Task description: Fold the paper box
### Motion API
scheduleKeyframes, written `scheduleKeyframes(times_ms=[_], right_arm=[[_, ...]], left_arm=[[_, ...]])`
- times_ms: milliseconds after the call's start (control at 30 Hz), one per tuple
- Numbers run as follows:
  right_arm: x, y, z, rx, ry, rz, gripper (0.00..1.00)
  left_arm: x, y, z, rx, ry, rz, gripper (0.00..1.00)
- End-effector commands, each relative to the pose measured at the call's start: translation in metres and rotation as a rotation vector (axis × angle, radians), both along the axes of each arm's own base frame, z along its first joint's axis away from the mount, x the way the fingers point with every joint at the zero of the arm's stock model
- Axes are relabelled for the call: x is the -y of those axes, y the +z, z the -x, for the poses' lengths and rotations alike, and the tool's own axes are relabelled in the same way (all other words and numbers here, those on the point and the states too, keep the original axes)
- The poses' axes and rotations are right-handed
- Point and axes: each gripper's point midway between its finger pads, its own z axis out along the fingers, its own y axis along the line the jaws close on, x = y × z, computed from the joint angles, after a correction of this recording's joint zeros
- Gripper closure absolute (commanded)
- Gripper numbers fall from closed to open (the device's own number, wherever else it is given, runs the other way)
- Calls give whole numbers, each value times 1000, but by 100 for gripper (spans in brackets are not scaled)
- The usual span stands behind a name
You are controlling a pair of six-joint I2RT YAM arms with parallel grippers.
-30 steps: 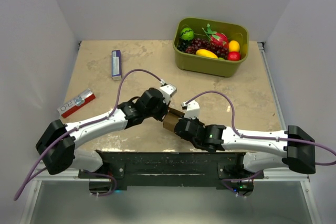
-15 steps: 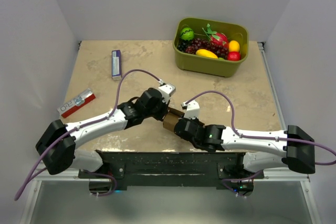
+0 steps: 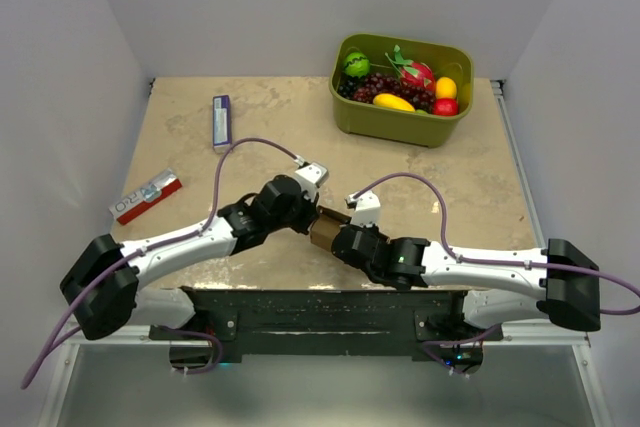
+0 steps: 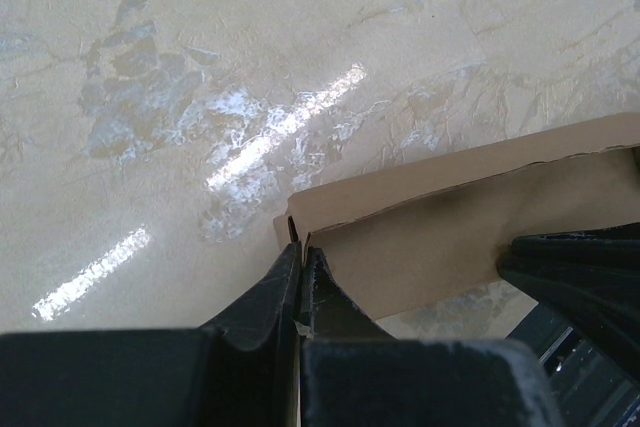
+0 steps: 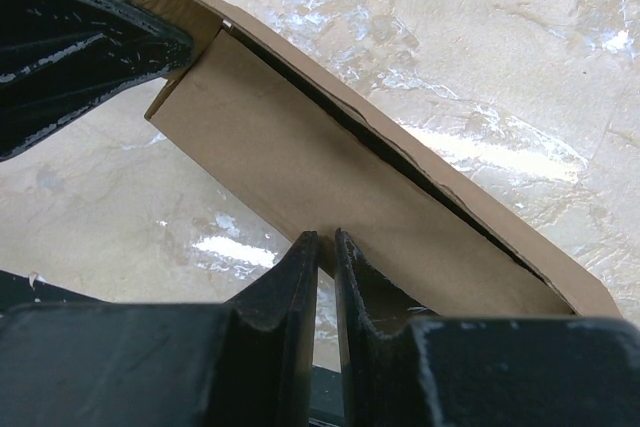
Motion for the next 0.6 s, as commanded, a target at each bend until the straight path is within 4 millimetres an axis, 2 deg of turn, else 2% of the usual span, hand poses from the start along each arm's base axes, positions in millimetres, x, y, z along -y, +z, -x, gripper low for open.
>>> scheduleKeyframes(times_ms=[0,267,467,567], right_arm=[[13,-24,12,-71,3,60,85],[14,-23,12,-68,1,65,85],[13,-21,11,-68,1,65,85],[11,-14,10,-61,4,51,81]], left_arm=[[-5,-21,25,-85,-38,-2,100],[-11,-34,35,-94,-32,-11,100],[-20,-43,36,-65,14,-79,100],[-24,-46,37,-55,35,-106,100]])
